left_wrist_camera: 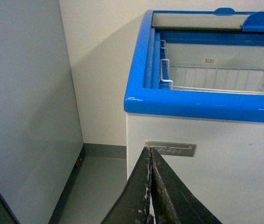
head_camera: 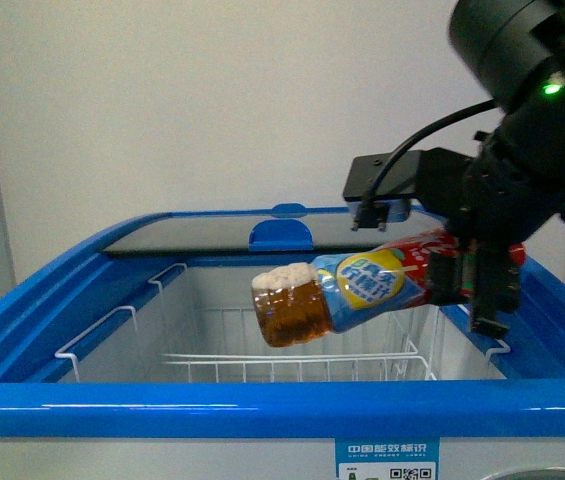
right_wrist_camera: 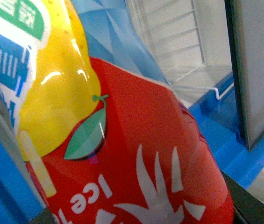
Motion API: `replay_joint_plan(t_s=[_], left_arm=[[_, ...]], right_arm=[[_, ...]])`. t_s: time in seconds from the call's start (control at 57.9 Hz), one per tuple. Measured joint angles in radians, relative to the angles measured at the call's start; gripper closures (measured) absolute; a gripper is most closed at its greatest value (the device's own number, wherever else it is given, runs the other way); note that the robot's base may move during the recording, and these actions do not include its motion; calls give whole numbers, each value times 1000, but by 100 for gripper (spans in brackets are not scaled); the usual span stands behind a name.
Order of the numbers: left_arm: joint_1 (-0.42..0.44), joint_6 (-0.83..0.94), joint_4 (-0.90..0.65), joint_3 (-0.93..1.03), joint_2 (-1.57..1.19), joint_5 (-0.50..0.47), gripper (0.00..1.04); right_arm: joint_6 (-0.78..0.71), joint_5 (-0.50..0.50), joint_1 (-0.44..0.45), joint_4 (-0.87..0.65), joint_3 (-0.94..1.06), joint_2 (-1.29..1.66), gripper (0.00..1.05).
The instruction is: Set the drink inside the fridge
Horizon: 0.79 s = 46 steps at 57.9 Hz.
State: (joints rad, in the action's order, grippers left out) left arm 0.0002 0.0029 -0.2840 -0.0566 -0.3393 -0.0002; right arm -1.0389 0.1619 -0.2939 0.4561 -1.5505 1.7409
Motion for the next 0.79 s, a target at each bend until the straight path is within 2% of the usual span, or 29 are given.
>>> replay_joint_plan(t_s=[0.207, 0.38, 0.535, 0.656, 0.794], left_arm=[[0, 0, 21, 39, 72, 0, 102], [0, -1, 61, 42, 119, 0, 102], [0, 0, 105, 42, 161, 0, 102], [0, -1, 271, 42, 304, 1, 102], [0, -1, 281, 42, 331, 0, 102]], right_arm=[[85, 3, -47, 114, -291, 218, 56], [169, 23, -39, 201, -445, 343, 56], [239, 28, -19, 225, -472, 422, 56], [262, 31, -19, 179, -472, 464, 56], [301, 61, -31, 141, -479, 510, 56]])
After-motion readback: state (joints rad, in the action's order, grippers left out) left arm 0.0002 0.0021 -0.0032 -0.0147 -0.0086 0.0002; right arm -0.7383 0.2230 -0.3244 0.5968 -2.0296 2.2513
